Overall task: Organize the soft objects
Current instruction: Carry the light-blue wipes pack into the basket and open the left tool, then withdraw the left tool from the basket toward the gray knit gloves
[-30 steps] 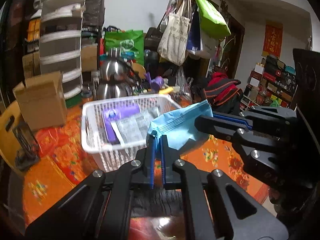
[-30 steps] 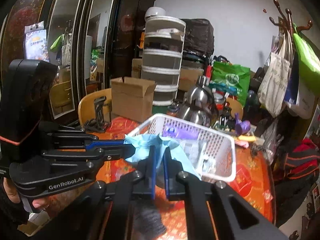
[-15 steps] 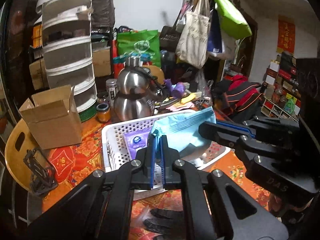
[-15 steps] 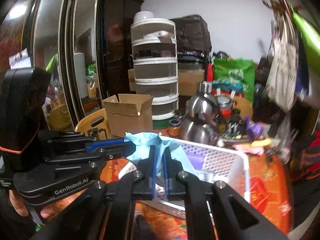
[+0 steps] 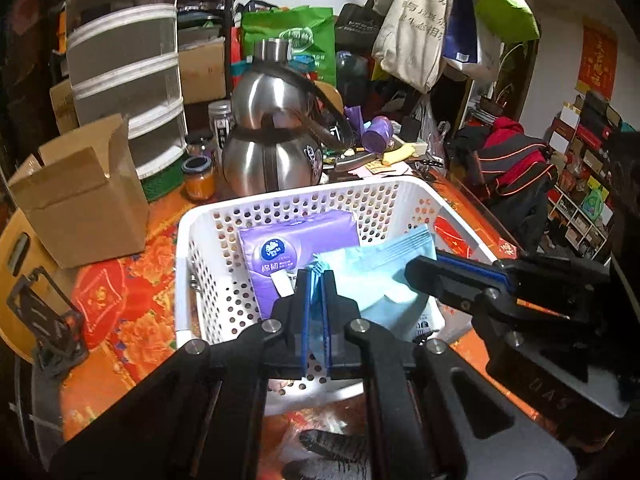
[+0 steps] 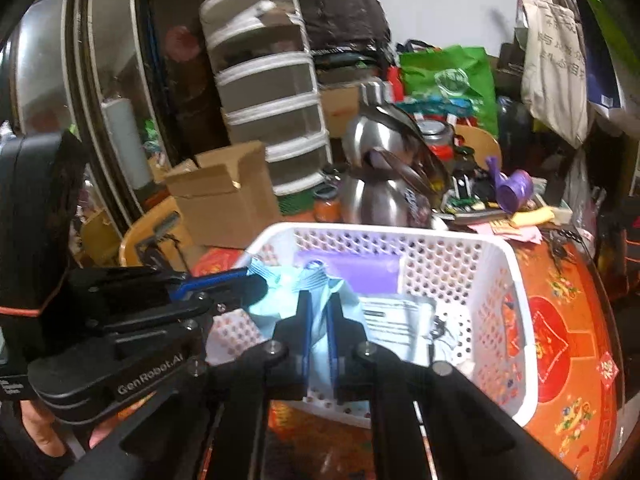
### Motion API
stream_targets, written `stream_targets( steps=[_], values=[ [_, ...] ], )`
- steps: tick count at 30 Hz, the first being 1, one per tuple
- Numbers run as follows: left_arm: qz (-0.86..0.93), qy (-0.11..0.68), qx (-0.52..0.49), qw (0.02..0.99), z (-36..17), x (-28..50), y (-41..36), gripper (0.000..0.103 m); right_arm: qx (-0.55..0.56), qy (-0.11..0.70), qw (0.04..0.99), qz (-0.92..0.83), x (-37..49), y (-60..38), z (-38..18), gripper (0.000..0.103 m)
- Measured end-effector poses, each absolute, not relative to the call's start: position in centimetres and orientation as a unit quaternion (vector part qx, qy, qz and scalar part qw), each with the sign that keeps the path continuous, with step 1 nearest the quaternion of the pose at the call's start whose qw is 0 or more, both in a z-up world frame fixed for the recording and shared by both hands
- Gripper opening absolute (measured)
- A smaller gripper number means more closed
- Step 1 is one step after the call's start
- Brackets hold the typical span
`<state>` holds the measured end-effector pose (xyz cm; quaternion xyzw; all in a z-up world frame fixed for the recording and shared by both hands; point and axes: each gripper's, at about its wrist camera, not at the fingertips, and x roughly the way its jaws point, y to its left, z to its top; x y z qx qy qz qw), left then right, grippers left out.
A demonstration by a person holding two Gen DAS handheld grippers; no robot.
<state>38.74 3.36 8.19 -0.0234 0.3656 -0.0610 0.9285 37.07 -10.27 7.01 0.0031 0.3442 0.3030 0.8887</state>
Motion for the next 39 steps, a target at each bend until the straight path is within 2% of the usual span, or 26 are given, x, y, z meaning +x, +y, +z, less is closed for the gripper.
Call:
stream_targets(
  steps=[2,3,4,6,8,9,14,25,39],
  values=[
    [-0.061,0.372,-0.033,0.926,7.4,39.8,3.4,0.010,0.000,0.353,0.889,0.292,37.8,-10.4,6.5,0.006],
    [-0.059,0.376,-0.044,0.924,7.0,40.3,3.5,0.020,0.000,0.356,0.889,0.288,38.1,-10.4,6.2,0.006],
    [-0.060,0.380,-0.051,0.922,6.7,40.7,3.7,0.028,-0.004,0.357,0.891,0.281,38.3,-10.4,6.1,0.010],
    [-0.051,0.385,-0.063,0.919,6.2,41.5,4.2,0.065,-0.010,0.351,0.901,0.256,38.6,-10.8,5.9,0.029],
    [-0.025,0.381,-0.067,0.922,6.2,41.5,5.0,0.075,0.007,0.343,0.907,0.244,38.9,-11.8,6.1,0.064],
    [-0.015,0.378,-0.070,0.923,6.2,41.5,5.4,0.076,0.012,0.338,0.911,0.235,39.0,-12.4,6.3,0.067],
    [-0.005,0.368,-0.086,0.926,6.2,41.2,7.1,0.076,-0.004,0.344,0.912,0.223,39.1,-13.1,6.2,0.070],
    [0.014,0.366,-0.068,0.928,4.7,38.4,7.4,0.077,0.006,0.352,0.911,0.217,37.8,-14.6,4.8,0.073],
    [0.007,0.360,-0.086,0.929,3.0,27.6,7.7,0.077,0.004,0.340,0.912,0.230,27.0,-19.1,2.3,0.074]
  ],
)
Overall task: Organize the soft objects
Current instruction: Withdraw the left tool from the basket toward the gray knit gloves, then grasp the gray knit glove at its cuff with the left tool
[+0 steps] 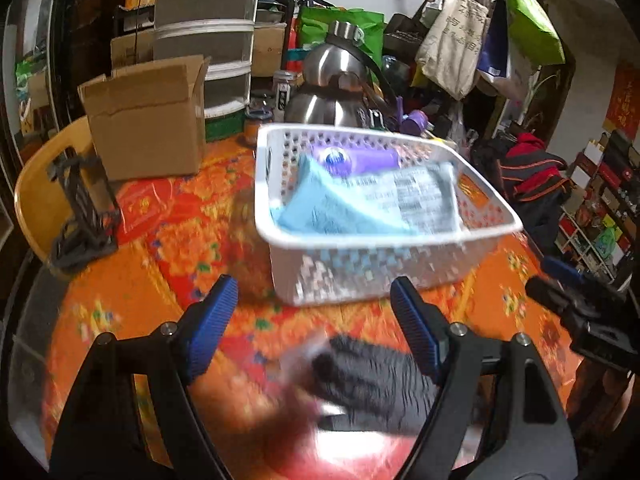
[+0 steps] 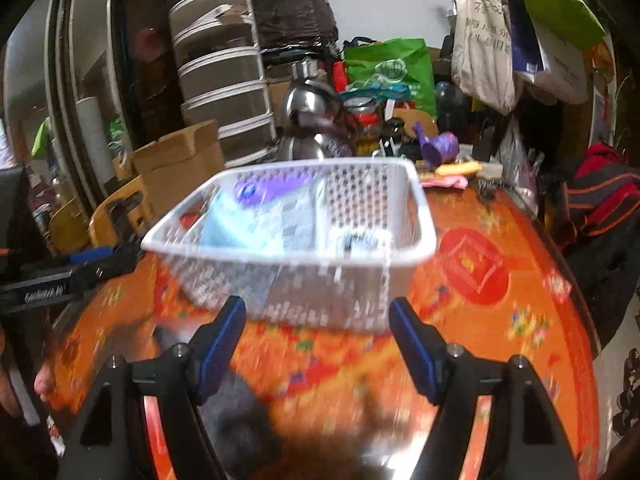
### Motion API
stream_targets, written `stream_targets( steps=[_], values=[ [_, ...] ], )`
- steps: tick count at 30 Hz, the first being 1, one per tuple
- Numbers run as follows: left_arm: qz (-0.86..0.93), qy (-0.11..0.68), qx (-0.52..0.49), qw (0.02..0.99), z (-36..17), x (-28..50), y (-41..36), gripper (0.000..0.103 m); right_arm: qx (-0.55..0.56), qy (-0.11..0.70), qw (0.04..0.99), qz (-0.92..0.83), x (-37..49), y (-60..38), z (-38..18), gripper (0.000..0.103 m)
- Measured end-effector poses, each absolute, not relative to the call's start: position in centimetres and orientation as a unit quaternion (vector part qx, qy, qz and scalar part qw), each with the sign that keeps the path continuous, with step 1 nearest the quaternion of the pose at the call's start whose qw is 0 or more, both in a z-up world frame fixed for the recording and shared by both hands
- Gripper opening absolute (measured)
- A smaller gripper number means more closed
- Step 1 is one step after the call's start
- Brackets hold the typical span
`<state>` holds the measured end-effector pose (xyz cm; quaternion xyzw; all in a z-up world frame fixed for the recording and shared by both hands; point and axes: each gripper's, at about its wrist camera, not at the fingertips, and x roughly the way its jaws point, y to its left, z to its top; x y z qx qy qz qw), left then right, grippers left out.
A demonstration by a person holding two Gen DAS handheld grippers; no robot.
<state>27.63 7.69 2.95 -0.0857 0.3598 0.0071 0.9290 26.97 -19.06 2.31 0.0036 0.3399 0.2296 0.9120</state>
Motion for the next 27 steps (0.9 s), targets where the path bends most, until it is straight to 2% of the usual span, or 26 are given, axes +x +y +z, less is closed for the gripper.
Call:
stream_targets(
  steps=[9,17,24,27],
  values=[
    [-0.016,0.373,-0.093,0.923,-1.4,21.2,5.9,0.077,0.016,0.396,0.881,0.259,20.2,-18.8,-4.3,0.076],
    [-0.023,0.398,-0.083,0.914,-5.1,22.5,3.9,0.077,0.018,0.414,0.865,0.283,19.3,-18.2,-6.2,0.076],
    [-0.022,0.411,-0.072,0.909,-6.4,22.7,3.0,0.077,0.013,0.413,0.862,0.295,19.3,-17.7,-6.5,0.064],
    [-0.026,0.415,-0.070,0.907,-7.1,22.5,2.5,0.072,0.011,0.422,0.854,0.304,19.4,-17.1,-6.9,0.052]
  ],
)
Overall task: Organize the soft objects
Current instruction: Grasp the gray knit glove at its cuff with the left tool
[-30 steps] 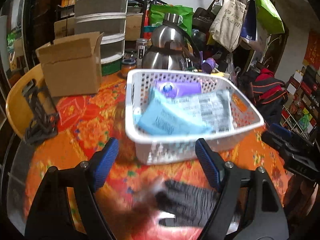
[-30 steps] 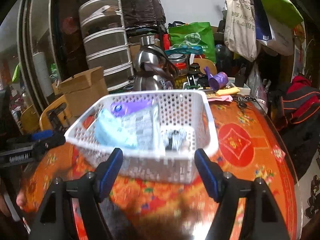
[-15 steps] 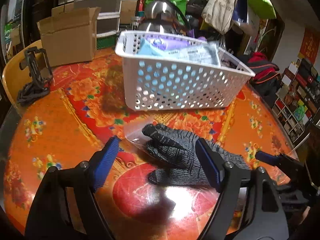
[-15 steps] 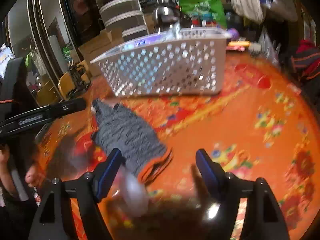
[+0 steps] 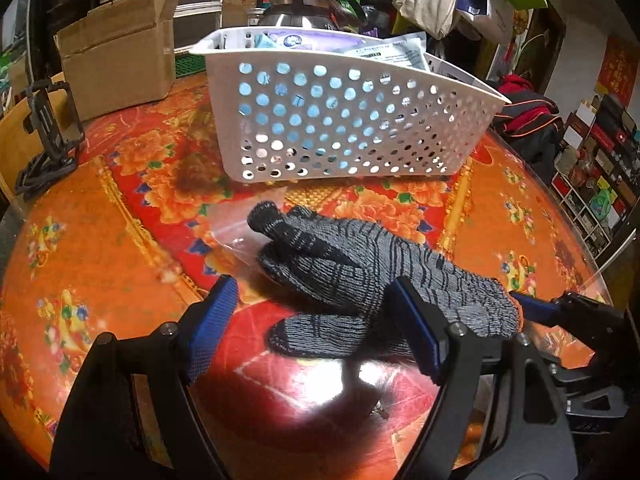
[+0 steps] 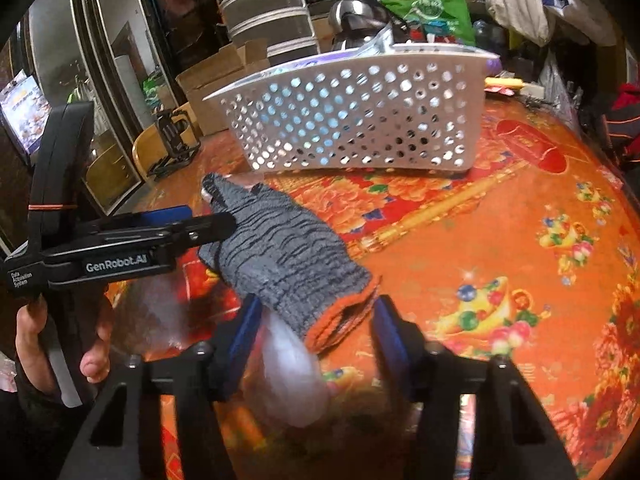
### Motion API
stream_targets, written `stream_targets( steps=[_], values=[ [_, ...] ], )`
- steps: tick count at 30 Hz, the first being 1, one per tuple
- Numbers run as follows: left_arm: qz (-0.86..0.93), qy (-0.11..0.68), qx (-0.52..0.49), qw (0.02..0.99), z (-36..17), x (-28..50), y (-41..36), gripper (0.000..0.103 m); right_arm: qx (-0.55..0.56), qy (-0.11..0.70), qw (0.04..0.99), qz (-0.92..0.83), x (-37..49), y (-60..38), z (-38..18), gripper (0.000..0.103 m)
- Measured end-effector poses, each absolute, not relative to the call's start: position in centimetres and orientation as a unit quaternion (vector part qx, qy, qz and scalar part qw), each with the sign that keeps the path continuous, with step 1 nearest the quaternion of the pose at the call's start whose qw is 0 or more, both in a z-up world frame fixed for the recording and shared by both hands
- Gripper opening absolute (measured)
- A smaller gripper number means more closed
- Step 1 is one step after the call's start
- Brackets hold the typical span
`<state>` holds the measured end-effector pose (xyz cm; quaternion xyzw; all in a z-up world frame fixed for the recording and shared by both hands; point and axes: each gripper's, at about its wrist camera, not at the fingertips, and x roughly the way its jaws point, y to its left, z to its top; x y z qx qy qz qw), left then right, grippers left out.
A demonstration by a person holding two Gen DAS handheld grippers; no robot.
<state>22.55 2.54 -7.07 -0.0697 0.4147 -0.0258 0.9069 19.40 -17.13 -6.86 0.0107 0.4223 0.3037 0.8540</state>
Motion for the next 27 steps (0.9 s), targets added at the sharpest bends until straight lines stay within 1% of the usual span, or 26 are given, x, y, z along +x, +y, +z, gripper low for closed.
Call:
stream_targets(
  steps=[1,2,3,4,6,9,10,12,14,17,27],
  values=[
    [-0.027,0.417,-0.069,0.906,-7.2,22.6,2.4,0.070,0.012,0.423,0.854,0.304,19.4,-17.1,-6.9,0.050],
    [-0.030,0.417,-0.071,0.906,-7.2,22.6,2.3,0.064,0.013,0.421,0.855,0.302,19.3,-17.1,-6.8,0.050],
    [-0.033,0.416,-0.073,0.906,-7.3,22.5,2.3,0.056,0.012,0.419,0.856,0.302,19.3,-17.1,-6.7,0.050],
    [-0.035,0.416,-0.074,0.905,-7.4,22.5,2.2,0.050,0.010,0.418,0.857,0.301,19.3,-17.1,-6.5,0.050],
    [-0.043,0.418,-0.076,0.904,-7.6,22.6,1.9,0.032,0.011,0.417,0.857,0.302,19.4,-17.0,-6.4,0.049],
    [-0.062,0.419,-0.074,0.903,-7.8,22.4,1.1,0.019,0.010,0.418,0.856,0.304,19.5,-16.9,-6.4,0.037],
    [-0.064,0.416,-0.070,0.904,-7.7,22.2,0.8,0.017,0.007,0.418,0.855,0.306,19.5,-16.8,-6.5,0.030],
    [-0.065,0.411,-0.065,0.907,-7.7,21.9,0.6,0.014,0.002,0.418,0.855,0.308,19.4,-16.6,-6.5,0.028],
    [-0.069,0.410,-0.073,0.906,-7.8,21.7,0.7,0.011,0.001,0.413,0.856,0.311,19.2,-16.6,-6.4,0.021],
    [-0.073,0.410,-0.081,0.906,-8.0,21.4,1.0,0.009,-0.001,0.404,0.859,0.314,18.9,-16.6,-6.2,0.017],
    [-0.080,0.389,-0.101,0.912,-7.1,19.3,2.2,0.006,-0.006,0.373,0.868,0.328,17.7,-16.4,-5.1,0.013]
  ],
)
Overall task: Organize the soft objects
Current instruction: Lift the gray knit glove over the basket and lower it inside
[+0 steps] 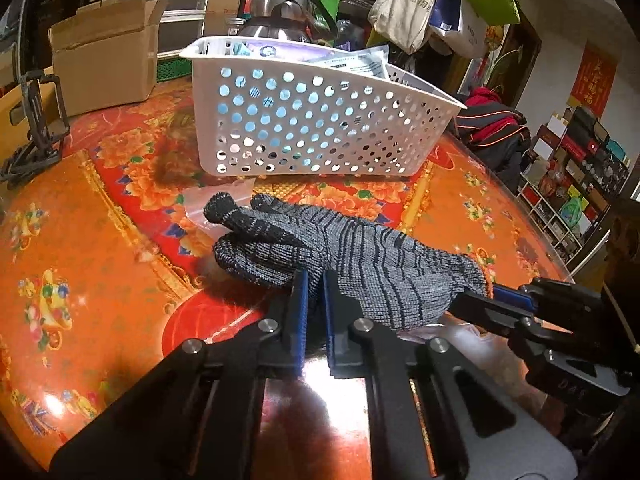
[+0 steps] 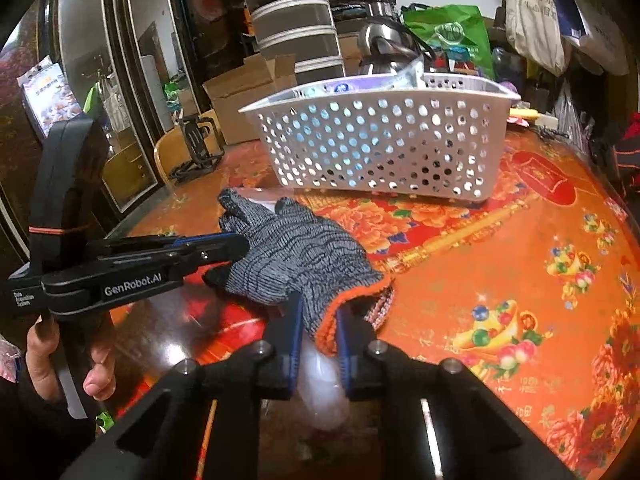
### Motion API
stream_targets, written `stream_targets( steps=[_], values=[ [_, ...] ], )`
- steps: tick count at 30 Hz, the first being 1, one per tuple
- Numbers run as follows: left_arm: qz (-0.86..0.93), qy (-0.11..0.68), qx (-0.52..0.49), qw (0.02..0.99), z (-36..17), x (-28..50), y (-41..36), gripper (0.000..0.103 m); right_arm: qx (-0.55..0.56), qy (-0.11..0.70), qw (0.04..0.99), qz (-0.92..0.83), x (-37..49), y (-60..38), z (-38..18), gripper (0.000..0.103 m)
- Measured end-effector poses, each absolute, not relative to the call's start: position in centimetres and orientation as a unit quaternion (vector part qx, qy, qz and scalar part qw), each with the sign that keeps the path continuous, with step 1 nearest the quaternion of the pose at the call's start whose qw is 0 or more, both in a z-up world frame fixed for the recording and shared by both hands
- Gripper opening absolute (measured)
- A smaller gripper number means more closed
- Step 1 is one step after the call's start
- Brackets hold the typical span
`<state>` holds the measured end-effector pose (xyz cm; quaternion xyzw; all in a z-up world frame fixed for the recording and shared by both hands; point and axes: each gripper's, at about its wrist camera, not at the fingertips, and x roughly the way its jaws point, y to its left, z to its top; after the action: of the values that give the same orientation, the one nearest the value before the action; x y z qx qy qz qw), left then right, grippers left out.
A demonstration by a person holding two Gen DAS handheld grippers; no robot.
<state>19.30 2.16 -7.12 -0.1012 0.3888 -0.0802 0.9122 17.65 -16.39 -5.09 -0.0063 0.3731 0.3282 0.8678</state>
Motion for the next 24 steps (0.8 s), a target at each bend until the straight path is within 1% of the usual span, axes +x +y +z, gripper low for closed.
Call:
stream_targets(
  steps=[13,24],
  values=[
    [-0.092,0.354,-0.105,0.925,-3.8,18.0,2.7,0.005,-0.018,0.328,0.884,0.334,16.9,-16.4,-0.9,0.012],
    [-0.097,0.325,-0.115,0.934,0.5,18.1,3.9,0.005,-0.053,0.284,0.893,0.345,17.4,-14.8,4.9,0.011]
  ],
)
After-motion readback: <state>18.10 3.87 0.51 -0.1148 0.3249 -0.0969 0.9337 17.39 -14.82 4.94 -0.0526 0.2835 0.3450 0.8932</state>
